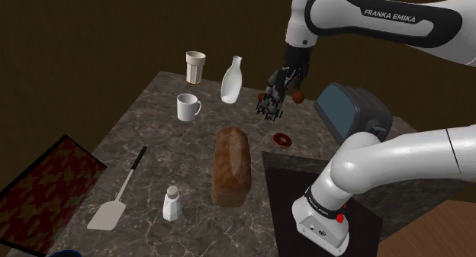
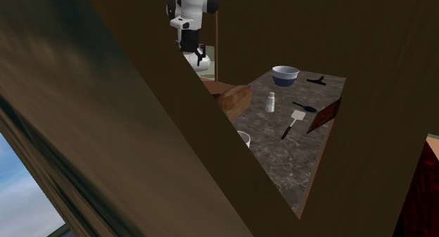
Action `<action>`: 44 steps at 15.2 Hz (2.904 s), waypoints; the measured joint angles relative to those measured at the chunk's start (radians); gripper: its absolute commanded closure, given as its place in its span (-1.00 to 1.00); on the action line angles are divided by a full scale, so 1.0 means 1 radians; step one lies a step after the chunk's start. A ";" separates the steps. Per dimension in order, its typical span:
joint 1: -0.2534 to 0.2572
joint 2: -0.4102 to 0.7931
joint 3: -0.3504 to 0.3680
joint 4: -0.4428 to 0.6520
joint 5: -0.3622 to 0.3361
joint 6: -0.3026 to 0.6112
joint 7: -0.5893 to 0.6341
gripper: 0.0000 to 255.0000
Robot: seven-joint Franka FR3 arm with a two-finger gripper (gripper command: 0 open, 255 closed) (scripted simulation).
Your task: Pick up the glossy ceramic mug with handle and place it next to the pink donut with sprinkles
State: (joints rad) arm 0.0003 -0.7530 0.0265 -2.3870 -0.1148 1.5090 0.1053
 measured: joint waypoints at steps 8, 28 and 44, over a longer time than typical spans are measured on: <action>0.014 0.172 0.053 0.019 0.045 0.171 0.097 -1.00; 0.050 0.867 0.172 0.444 0.009 0.521 0.393 -1.00; 0.099 1.218 0.161 0.749 -0.059 0.597 0.491 -1.00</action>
State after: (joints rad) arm 0.0990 0.4647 0.1879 -1.6379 -0.1742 2.1059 0.5963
